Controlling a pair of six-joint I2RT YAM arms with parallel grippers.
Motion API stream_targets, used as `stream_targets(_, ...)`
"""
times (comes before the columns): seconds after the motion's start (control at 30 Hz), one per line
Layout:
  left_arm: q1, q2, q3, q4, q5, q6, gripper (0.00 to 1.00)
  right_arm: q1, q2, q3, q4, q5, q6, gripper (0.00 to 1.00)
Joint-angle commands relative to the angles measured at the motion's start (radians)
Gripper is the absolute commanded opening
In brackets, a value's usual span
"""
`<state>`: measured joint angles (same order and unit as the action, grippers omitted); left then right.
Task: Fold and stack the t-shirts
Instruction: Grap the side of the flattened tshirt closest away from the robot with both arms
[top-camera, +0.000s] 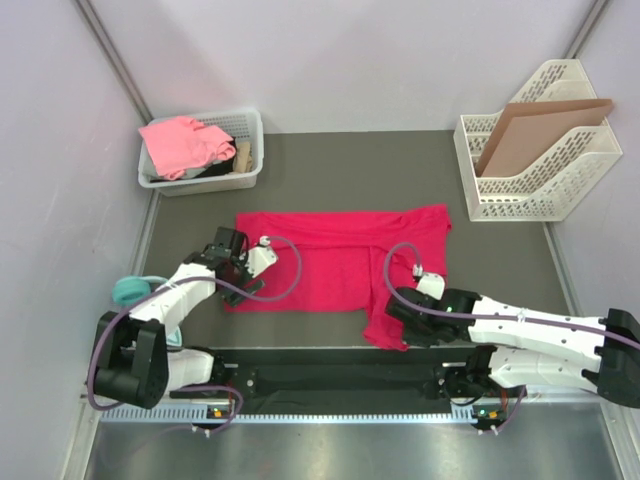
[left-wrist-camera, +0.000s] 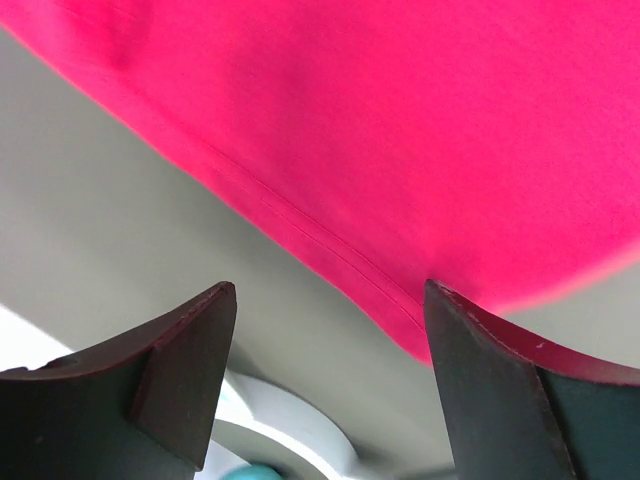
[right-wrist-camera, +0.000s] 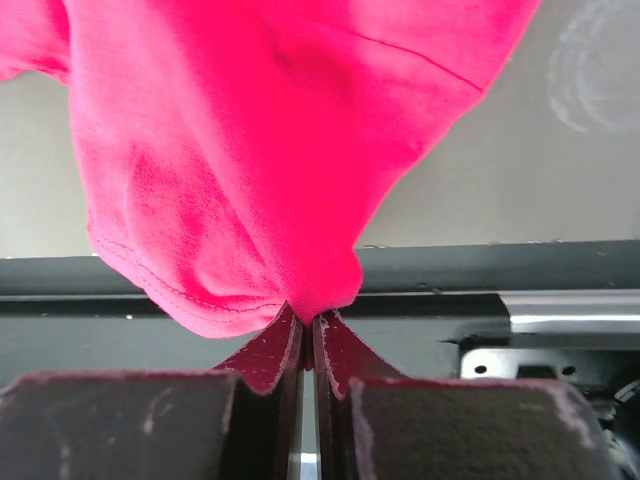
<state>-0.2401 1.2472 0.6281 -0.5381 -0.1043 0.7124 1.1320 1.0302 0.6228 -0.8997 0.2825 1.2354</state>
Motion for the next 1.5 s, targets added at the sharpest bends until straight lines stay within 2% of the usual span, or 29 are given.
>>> stream_targets(0.0, -0.001, -0.075, 0.059, -0.23, 0.133, 0.032, 0.81, 0.015, -0.027, 0.012, -0.042, 0.034, 0.027, 0.0)
stream_targets(0.1, -0.001, -0.118, 0.062, -0.318, 0.192, 0.05, 0.81, 0.017, -0.025, 0.015, -0.048, 0.038, 0.026, 0.0)
stream_targets(0.23, -0.001, -0.131, 0.024, -0.312, 0.212, 0.068, 0.8, 0.015, -0.025, 0.015, -0.048, 0.037, 0.015, 0.0)
stream_targets(0.67, 0.007, 0.118, 0.025, -0.18, 0.186, 0.056, 0.78, 0.015, -0.062, -0.001, -0.061, 0.038, 0.03, 0.0)
stream_targets(0.73, 0.01, 0.136, 0.03, -0.168, 0.183, 0.055, 0.75, 0.017, -0.061, 0.0, -0.065, 0.037, 0.03, 0.0)
stream_targets(0.77, 0.012, 0.152, 0.033, -0.165, 0.183, 0.055, 0.73, 0.015, -0.064, 0.002, -0.065, 0.038, 0.03, 0.0)
stream_targets(0.8, 0.012, 0.156, 0.038, -0.164, 0.183, 0.055, 0.63, 0.015, -0.064, 0.011, -0.07, 0.038, 0.03, 0.0)
stream_targets(0.9, 0.013, 0.166, 0.051, -0.161, 0.181, 0.05, 0.42, 0.017, -0.064, 0.035, -0.09, 0.046, 0.026, 0.0)
stream_targets(0.93, 0.013, 0.166, 0.056, -0.16, 0.178, 0.048, 0.31, 0.015, -0.064, 0.043, -0.105, 0.047, 0.022, 0.0)
stream_targets(1.03, 0.015, 0.156, 0.071, -0.161, 0.166, 0.05, 0.17, 0.015, -0.062, 0.078, -0.149, 0.063, 0.015, 0.0)
stream_targets(1.3, 0.018, 0.069, 0.137, -0.272, 0.156, 0.071, 0.04, 0.015, -0.13, 0.155, -0.243, 0.009, -0.011, 0.0)
stream_targets(1.47, 0.016, -0.031, 0.156, -0.358, 0.141, 0.102, 0.05, 0.015, -0.183, 0.16, -0.294, -0.034, -0.017, 0.0)
